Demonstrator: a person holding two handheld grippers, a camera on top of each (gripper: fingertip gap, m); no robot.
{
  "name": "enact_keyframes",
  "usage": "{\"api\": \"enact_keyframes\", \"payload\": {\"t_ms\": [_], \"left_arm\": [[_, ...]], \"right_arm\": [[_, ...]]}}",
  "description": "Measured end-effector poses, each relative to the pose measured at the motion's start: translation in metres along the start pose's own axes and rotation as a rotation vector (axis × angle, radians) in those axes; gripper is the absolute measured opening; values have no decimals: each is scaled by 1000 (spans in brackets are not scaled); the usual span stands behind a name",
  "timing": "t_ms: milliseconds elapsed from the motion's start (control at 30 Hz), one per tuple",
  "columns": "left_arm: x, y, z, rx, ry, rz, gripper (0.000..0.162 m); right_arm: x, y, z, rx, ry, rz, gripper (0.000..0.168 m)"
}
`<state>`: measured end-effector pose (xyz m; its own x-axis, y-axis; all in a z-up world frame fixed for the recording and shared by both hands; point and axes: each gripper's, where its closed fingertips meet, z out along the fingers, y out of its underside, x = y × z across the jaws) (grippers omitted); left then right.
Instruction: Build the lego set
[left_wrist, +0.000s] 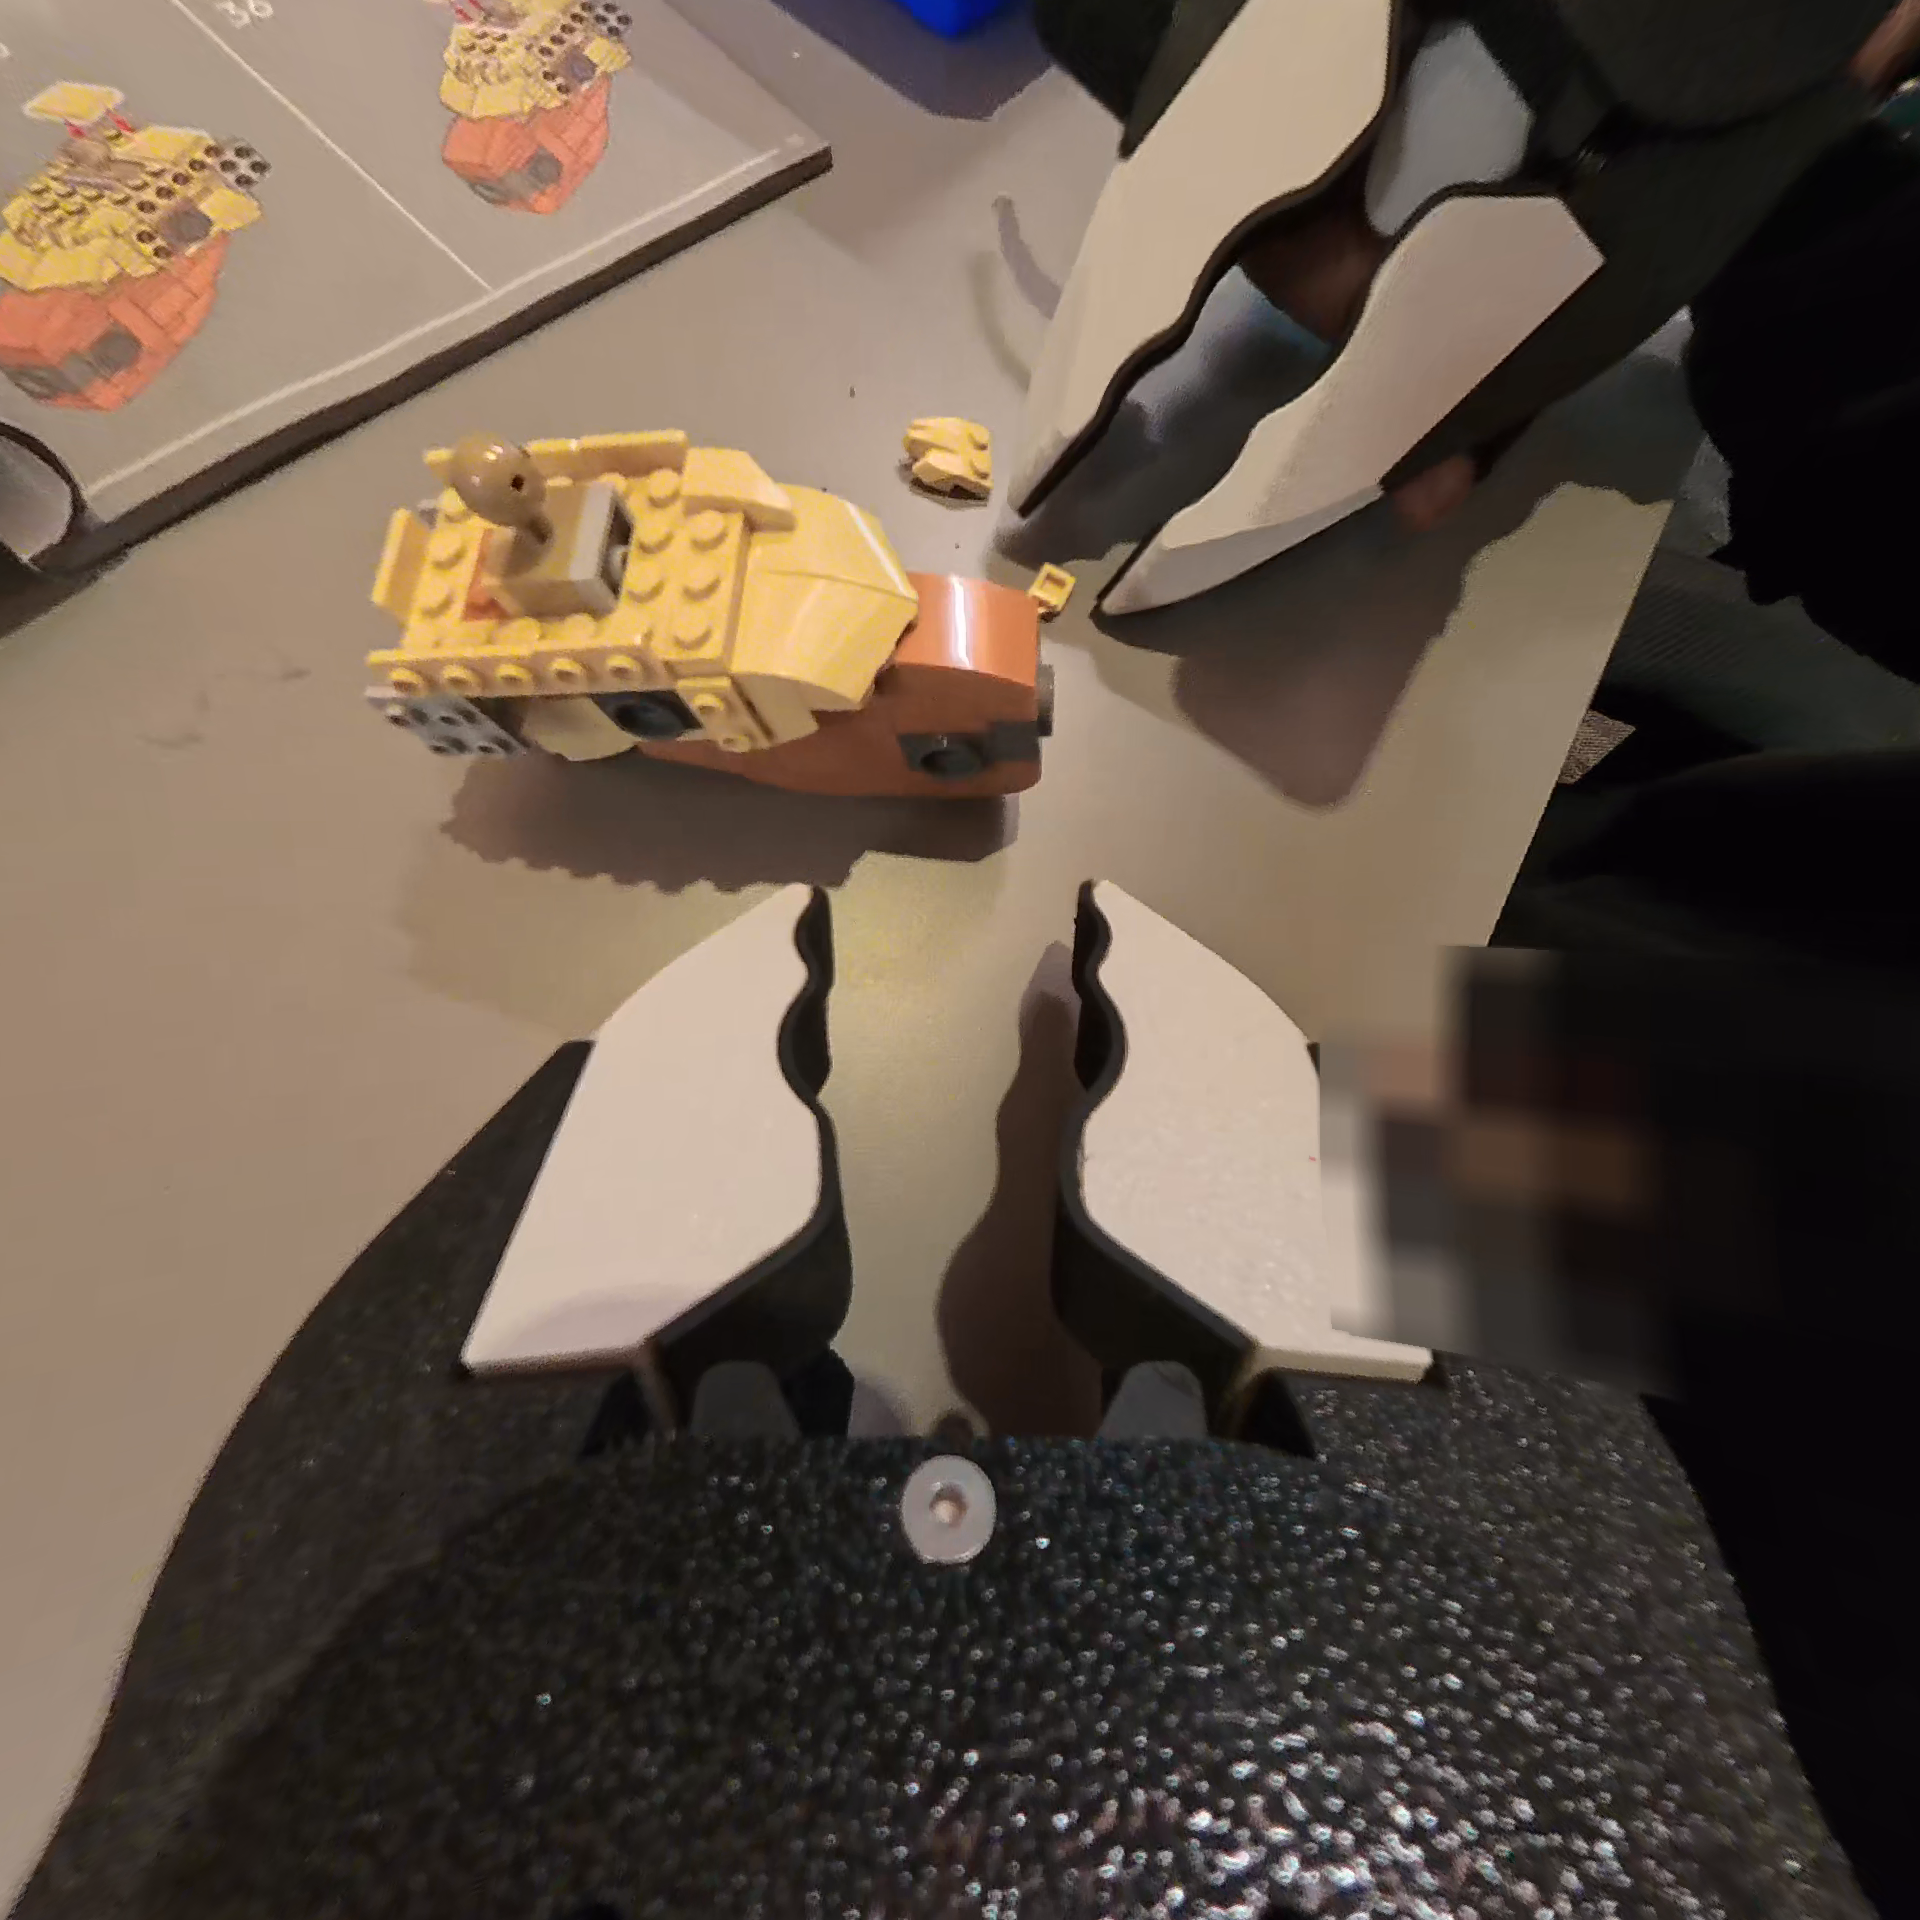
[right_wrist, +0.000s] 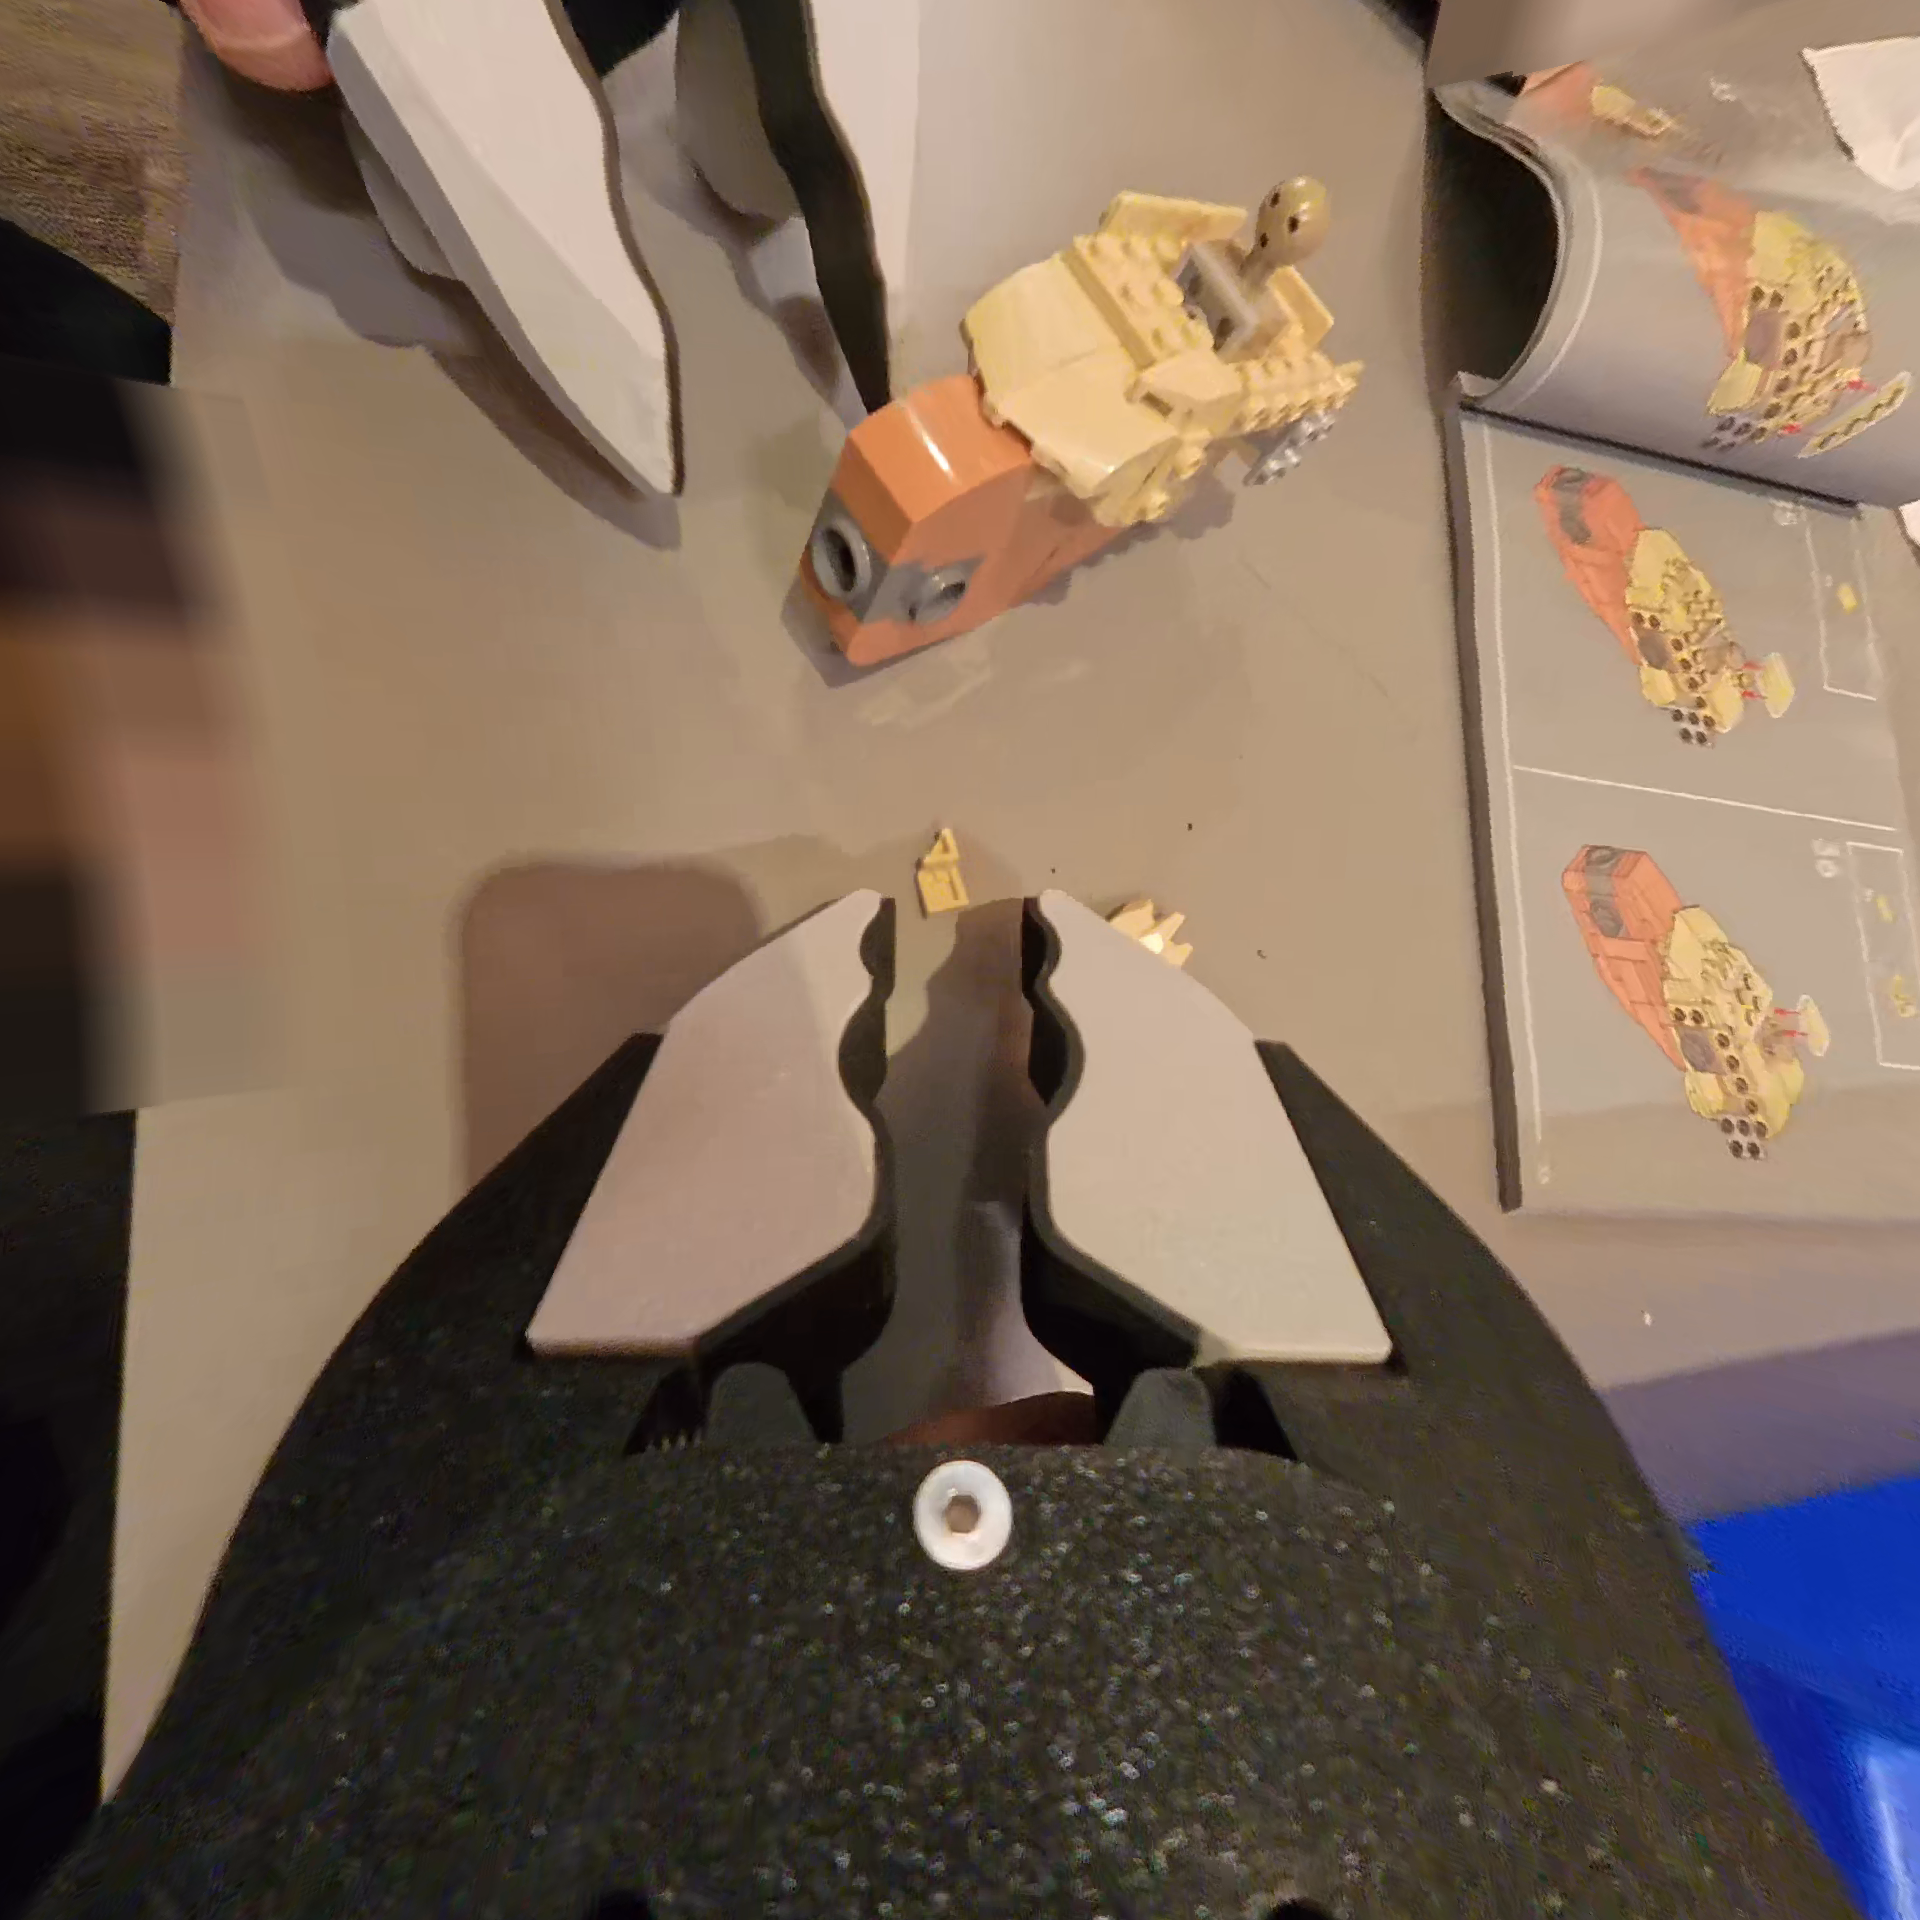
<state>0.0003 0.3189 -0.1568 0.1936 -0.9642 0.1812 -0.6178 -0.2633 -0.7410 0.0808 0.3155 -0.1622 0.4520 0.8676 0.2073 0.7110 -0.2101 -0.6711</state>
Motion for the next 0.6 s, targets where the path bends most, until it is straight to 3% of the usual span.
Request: {"api": "enact_keyframes", "payload": {"t_ms": [333, 600], "left_arm": [[0, -2, -3, 22, 26, 13, 43], [-2, -2, -6, 37, 33, 19, 43]], "right_arm": [[0, -5, 11, -59, -84, -11, 5], [0, -8, 11, -4, -71, 8, 0]]}}
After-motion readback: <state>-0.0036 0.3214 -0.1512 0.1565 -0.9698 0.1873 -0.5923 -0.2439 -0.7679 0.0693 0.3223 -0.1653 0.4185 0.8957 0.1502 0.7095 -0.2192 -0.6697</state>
